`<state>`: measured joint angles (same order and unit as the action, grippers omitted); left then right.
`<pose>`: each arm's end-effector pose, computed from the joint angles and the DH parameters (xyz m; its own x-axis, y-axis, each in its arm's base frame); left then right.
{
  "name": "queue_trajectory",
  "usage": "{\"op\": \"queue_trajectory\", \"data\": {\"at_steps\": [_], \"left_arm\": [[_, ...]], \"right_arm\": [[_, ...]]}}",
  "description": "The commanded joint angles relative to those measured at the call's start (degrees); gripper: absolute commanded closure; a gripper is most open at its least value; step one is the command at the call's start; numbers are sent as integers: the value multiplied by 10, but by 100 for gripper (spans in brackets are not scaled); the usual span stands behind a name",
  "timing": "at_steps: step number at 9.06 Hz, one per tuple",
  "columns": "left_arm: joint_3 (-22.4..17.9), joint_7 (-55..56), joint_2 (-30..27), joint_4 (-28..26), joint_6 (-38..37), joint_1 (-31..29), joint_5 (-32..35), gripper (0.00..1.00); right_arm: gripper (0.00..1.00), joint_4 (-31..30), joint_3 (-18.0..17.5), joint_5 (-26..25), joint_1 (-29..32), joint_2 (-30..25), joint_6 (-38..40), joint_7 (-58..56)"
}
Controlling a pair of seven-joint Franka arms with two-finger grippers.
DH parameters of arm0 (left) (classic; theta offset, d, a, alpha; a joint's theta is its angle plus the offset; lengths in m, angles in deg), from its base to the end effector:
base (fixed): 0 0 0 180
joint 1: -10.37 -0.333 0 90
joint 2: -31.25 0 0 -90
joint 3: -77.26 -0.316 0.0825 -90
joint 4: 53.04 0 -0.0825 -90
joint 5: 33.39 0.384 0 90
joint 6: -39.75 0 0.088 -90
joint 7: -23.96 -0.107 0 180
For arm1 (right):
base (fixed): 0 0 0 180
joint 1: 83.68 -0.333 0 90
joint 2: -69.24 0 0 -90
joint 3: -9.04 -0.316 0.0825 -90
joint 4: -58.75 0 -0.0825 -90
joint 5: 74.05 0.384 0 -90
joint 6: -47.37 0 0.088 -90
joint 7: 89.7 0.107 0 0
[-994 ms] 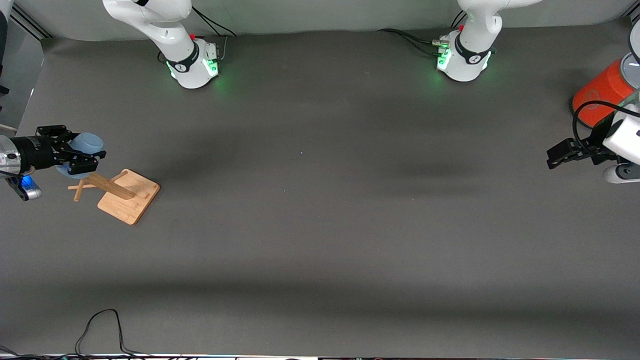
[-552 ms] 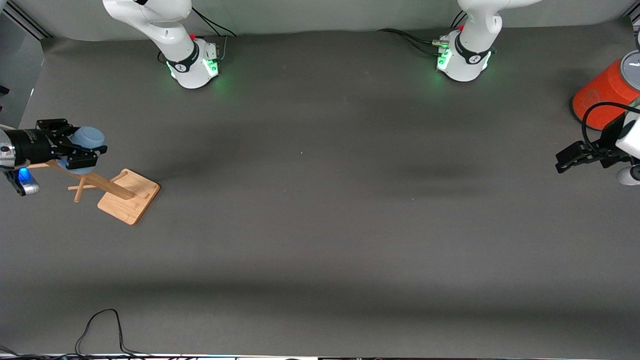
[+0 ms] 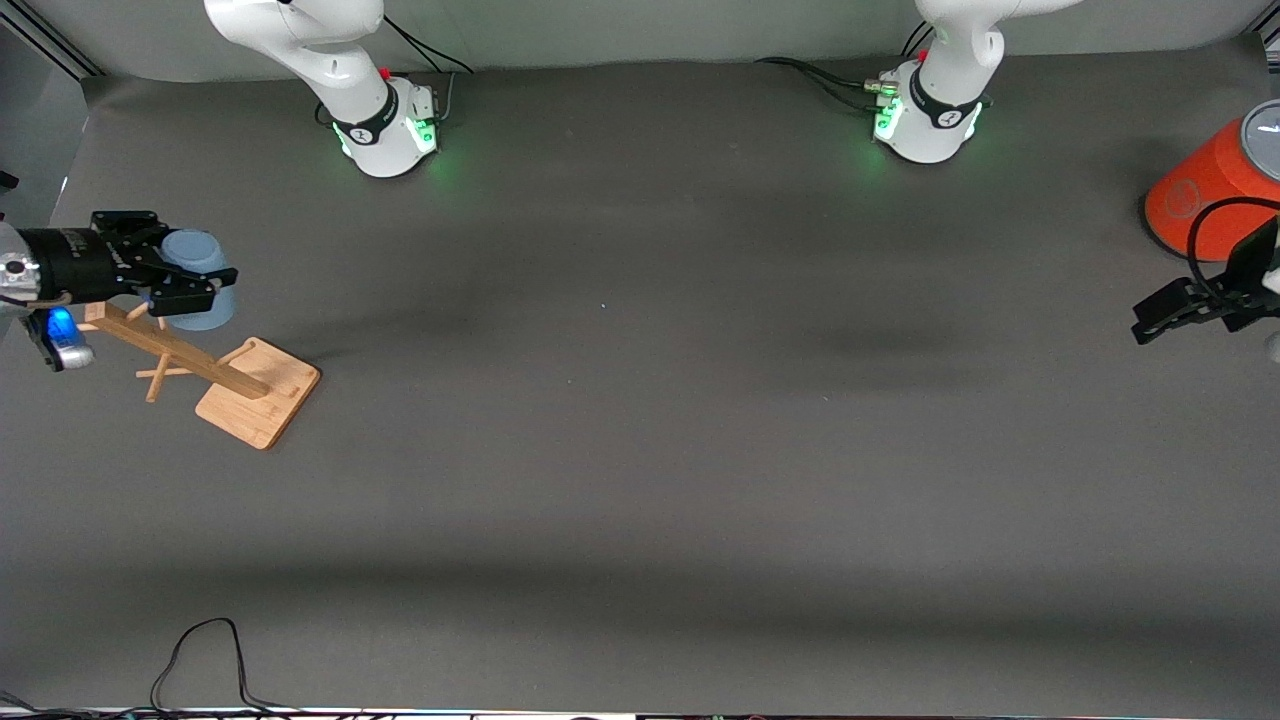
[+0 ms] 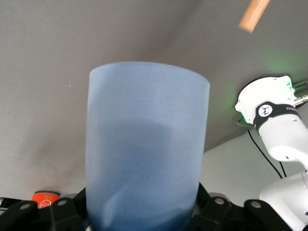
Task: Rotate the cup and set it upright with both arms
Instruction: 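Close the right gripper around the blue cup's base on the peg, then pull the blue cup off the peg and carry it to mid-table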
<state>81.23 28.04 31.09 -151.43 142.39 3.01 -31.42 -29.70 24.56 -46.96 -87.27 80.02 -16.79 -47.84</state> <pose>0.5683 0.0365 0.5760 0.9893 0.1223 0.0790 0.1249 -0.9918 -0.0287 0.5471 -0.0405 0.5246 0.4622 -0.5858 -0.6657 -0.7538 -0.6549 0.0529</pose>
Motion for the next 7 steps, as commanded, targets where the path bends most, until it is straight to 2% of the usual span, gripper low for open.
{"op": "queue_trajectory", "data": {"at_steps": [1, 4, 7], "left_arm": [[0, -10, -8, 4, -5, -1, -2, 0], [1, -3, -9, 3, -17, 0, -1, 0], [1, -2, -12, 3, -48, 0, -1, 0]], "right_arm": [[72, 13, 3, 22, -42, -13, 6, 46], [73, 41, 2, 22, -137, -5, -33, 43], [73, 48, 2, 22, -262, 45, -171, 46]]}}
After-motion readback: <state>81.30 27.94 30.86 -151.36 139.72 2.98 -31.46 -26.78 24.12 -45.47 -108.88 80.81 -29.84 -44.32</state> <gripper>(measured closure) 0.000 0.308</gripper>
